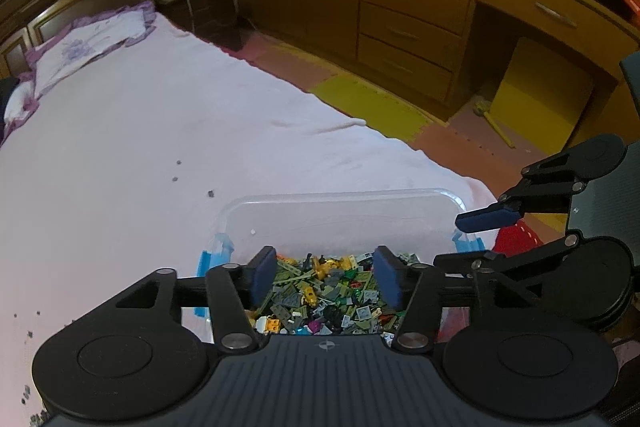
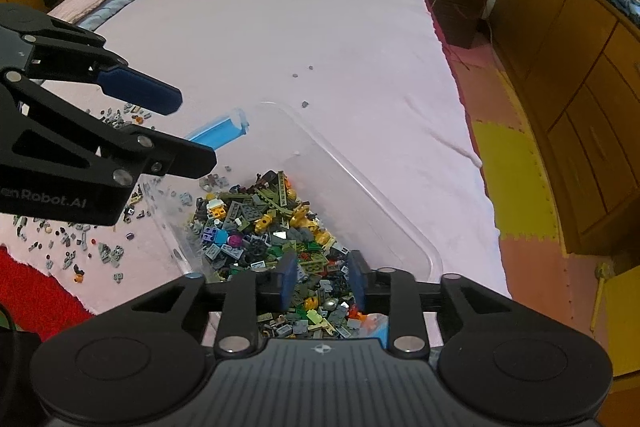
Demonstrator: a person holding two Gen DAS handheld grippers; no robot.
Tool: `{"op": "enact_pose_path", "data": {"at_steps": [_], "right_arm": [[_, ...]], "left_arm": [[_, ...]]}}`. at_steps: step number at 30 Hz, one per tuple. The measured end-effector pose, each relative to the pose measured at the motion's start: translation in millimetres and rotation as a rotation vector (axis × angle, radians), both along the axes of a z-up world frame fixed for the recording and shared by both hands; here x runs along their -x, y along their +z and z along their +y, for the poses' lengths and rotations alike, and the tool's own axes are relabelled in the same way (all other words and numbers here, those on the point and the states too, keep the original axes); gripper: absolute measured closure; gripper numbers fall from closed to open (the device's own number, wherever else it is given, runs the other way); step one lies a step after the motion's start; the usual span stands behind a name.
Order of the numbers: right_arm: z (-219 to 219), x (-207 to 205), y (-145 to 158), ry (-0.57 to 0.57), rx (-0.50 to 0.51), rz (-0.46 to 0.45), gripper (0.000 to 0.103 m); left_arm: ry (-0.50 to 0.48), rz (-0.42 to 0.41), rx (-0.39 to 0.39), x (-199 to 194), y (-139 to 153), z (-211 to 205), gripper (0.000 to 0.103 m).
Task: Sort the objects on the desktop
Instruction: 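Open both tools to drop the bricks into the box, then move both open tools back over the scattered bricks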
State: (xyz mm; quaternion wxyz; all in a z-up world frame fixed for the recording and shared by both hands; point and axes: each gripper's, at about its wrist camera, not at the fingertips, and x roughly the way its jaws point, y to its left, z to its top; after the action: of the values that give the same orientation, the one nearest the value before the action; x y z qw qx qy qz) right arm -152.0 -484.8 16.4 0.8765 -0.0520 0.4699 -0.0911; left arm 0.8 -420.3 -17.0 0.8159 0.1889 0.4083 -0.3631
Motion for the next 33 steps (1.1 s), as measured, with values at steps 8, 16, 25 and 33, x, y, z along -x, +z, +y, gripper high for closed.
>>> {"op": "enact_pose_path", "data": {"at_steps": [8, 16, 25, 33], "right_arm": [[7, -1, -2, 0.015, 0.012, 0.023, 0.053], [21, -10, -13, 0.054, 0.014, 0.056, 0.041], [56, -32, -27, 0.129, 0.022, 0.095, 0.034], [109, -51, -27, 0.173, 0.060, 0.089, 0.031]], "left_arm": [[0.048, 0.024, -0.008, 4, -2, 13, 0.028], [0.168, 0.049, -0.017, 13, -8, 43, 0.021], [0.390, 0.074, -0.012, 20, -9, 118, 0.016], [0.525, 0.060, -0.002, 21, -11, 201, 0.013]]}}
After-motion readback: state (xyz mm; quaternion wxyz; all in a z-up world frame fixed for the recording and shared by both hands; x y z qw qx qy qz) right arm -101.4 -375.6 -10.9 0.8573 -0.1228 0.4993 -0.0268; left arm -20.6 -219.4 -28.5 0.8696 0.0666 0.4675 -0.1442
